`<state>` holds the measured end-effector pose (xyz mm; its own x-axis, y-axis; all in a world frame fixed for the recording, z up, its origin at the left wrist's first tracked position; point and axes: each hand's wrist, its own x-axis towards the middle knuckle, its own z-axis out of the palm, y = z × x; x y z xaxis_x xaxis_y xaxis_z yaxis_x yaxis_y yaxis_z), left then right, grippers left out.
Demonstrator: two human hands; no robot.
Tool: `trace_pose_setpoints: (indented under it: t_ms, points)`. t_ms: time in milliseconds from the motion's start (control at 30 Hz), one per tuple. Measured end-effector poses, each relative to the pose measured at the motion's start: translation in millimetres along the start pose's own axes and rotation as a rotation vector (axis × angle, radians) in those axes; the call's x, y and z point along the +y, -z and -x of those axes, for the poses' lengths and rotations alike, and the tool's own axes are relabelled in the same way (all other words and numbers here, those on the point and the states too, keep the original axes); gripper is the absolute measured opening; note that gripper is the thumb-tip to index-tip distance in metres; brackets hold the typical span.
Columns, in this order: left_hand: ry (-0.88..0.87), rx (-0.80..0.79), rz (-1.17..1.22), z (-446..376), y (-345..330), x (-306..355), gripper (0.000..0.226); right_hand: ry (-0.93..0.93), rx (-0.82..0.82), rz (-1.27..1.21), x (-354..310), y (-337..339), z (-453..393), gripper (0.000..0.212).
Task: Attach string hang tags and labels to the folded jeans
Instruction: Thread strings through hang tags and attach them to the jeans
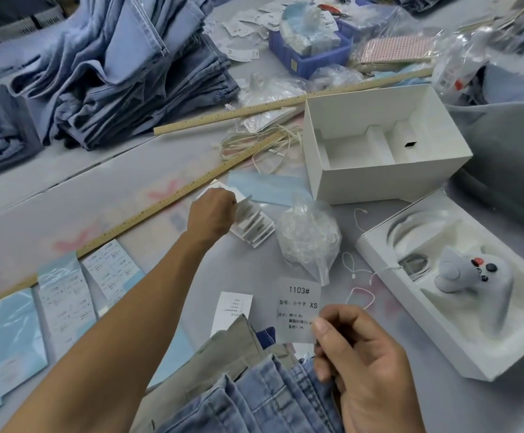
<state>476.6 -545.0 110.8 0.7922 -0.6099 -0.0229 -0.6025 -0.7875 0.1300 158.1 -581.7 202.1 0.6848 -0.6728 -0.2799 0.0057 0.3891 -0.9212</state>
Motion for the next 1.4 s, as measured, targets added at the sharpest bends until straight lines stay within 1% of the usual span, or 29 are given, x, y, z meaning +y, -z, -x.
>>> trace_pose_setpoints:
  t_ms: [100, 167, 233, 333, 400, 500, 600, 633, 733, 767, 800, 867, 933, 1000, 1033, 1067, 1100, 1133, 1167, 1200, 1233, 1267, 1333, 1400]
  points:
    - [-0.053, 0.040, -0.024, -0.1, 5.3, -0.5, 0.019, 0.000, 0.001, 0.005, 0.1, 0.1, 0.6, 0.005]
    - [-0.048, 0.058, 0.010, -1.5, 7.3, -1.7, 0.020, 0.002, 0.001, 0.003, 0.5, 0.7, 0.7, 0.006]
    - [0.016, 0.048, 0.107, -2.5, 7.8, -3.4, 0.024, 0.002, -0.001, -0.002, 0.4, 0.1, 1.3, 0.005]
    - [0.168, 0.013, 0.340, -5.7, 8.1, -7.5, 0.029, 0.008, 0.007, -0.017, -0.6, -1.1, 1.5, 0.004]
    - [0.254, 0.007, 0.481, -9.1, 6.8, -12.0, 0.030, 0.007, 0.000, -0.012, -1.2, -1.0, 1.5, 0.008]
    - [0.330, 0.017, 0.585, -11.0, 6.2, -20.2, 0.024, -0.004, -0.007, -0.010, -1.7, -1.5, 1.6, 0.028]
    - [0.366, 0.061, 0.567, -8.4, 8.7, -28.3, 0.012, -0.004, -0.008, -0.028, -2.0, -1.6, 0.2, 0.053]
    - [0.379, 0.091, 0.547, -6.3, 11.2, -28.6, 0.013, -0.004, -0.002, -0.029, -1.9, -1.2, 0.1, 0.060]
    - [0.408, 0.212, 0.514, 4.8, 33.4, -17.7, 0.016, -0.007, 0.013, -0.039, -2.7, -1.6, 2.0, 0.066]
    - [0.395, 0.266, 0.483, 11.3, 44.7, -11.3, 0.017, -0.002, 0.026, -0.041, -3.5, -2.1, 3.0, 0.064]
    - [0.367, 0.324, 0.452, 20.0, 56.1, -4.6, 0.018, -0.003, 0.043, -0.048, -4.8, -2.5, 4.2, 0.058]
    - [0.276, 0.443, 0.414, 50.5, 81.2, 6.5, 0.020, -0.018, 0.067, -0.086, -11.2, -2.7, 6.6, 0.030]
    - [0.153, 0.541, 0.436, 104.9, 106.5, 16.4, 0.018, -0.026, 0.087, -0.149, -20.6, -2.3, 9.4, 0.003]
    - [0.048, 0.635, 0.465, 177.0, 127.3, 29.9, 0.014, -0.022, 0.104, -0.208, -32.3, 1.7, 14.3, 0.009]
    - [0.053, 0.662, 0.527, 215.7, 137.0, 39.7, 0.011, -0.011, 0.112, -0.235, -38.1, 4.7, 17.9, 0.010]
    - [0.124, 0.656, 0.649, 252.4, 145.1, 52.7, 0.007, -0.009, 0.114, -0.256, -45.5, 6.5, 23.2, 0.011]
    - [0.247, 0.628, 0.816, 286.7, 146.2, 65.3, 0.005, -0.008, 0.098, -0.280, -51.1, 8.9, 29.5, 0.012]
    - [0.390, 0.605, 0.962, 317.0, 142.1, 77.1, 0.014, -0.016, 0.082, -0.292, -57.1, 9.3, 36.9, 0.012]
    - [0.515, 0.549, 1.025, 342.6, 134.8, 87.7, 0.029, -0.020, 0.059, -0.304, -60.8, 10.7, 44.1, 0.013]
    - [0.573, 0.444, 1.030, 364.4, 126.5, 96.6, 0.046, -0.032, 0.038, -0.306, -64.0, 10.7, 52.5, 0.015]
    - [0.569, 0.348, 0.982, 381.1, 118.7, 102.2, 0.060, -0.044, 0.018, -0.304, -64.9, 10.9, 60.1, 0.016]
    - [0.548, 0.286, 0.910, 392.1, 111.7, 105.9, 0.068, -0.066, 0.008, -0.297, -65.9, 10.1, 68.8, 0.017]
    - [0.510, 0.302, 0.864, 405.7, 104.4, 107.9, 0.058, -0.118, -0.006, -0.288, -61.0, 9.9, 86.0, 0.016]
    - [0.453, 0.342, 0.857, 416.8, 101.3, 104.8, 0.049, -0.172, -0.031, -0.243, -52.2, 8.0, 101.6, 0.006]
